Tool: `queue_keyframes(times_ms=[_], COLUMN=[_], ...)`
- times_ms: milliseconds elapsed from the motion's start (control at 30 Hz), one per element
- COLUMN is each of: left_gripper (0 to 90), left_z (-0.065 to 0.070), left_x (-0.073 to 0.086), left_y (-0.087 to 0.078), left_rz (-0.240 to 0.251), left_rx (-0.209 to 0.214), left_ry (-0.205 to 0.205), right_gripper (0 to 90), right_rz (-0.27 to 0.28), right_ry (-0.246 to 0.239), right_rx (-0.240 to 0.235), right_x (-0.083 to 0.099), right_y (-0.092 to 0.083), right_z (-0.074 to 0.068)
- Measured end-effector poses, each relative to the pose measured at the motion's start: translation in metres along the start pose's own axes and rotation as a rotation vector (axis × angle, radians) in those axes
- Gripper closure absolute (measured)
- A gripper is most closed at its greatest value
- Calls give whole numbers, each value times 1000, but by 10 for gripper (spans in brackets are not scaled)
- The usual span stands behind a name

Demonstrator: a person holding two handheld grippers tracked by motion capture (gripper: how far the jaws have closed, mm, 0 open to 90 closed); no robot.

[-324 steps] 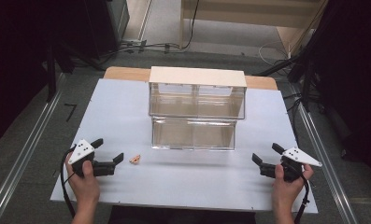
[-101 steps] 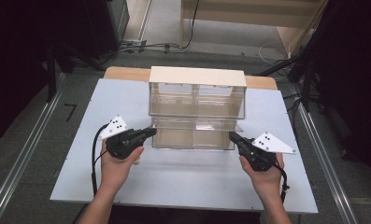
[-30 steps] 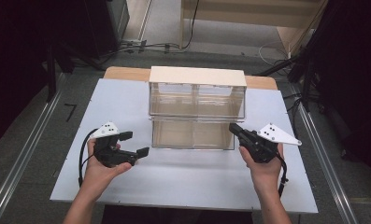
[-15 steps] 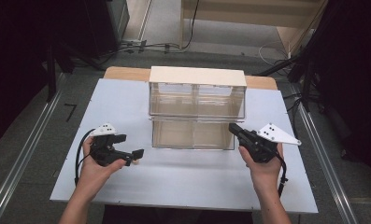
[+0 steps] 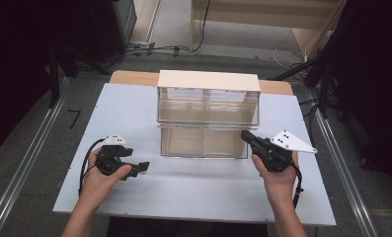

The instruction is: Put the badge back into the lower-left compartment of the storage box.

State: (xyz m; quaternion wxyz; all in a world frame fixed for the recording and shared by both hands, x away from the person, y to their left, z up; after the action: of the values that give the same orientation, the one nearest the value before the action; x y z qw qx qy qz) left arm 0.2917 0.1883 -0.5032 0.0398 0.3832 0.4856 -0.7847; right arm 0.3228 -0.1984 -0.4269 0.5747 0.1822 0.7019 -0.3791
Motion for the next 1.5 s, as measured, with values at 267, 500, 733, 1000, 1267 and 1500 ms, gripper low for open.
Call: queue_keyframes(times_ms=[267,500,733,1000,1267,1500], left_gripper=[329,411,500,569,599,628], left_z=[-8,-12,-10,-8,-4,-1], left_x=[7,12,14,15,17,17], left_y=[4,10,16,19,24,25], left_rz=[-44,-93,-126,-153,-185,-204], left_rx=[28,-9,-36,-42,-46,-46], left_ry=[-14,-4,16,43,73,93], right_gripper=[875,874,874,871,872,872], right_rz=[-1,-2,-3,-1,0,0], right_ry=[0,-3,-3,-7,-6,-6], right_rx=[1,2,2,3,2,3], right_x=[0,0,0,0,0,1], right_y=[0,0,0,0,0,0], right_z=[0,0,0,0,0,0])
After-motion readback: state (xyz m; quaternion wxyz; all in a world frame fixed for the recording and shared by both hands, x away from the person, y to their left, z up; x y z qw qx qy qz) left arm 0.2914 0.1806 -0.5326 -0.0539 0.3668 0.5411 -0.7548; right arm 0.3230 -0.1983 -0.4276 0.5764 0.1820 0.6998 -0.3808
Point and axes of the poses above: each handheld gripper's, and its own axes: y roughly forward along the jaws, x roughly out of its underside, z roughly to its right, the point moved 5 cm from there along y, roughly forward along the jaws, and after that the axes turned 4 degrees about -z, right-handed, at the moved point
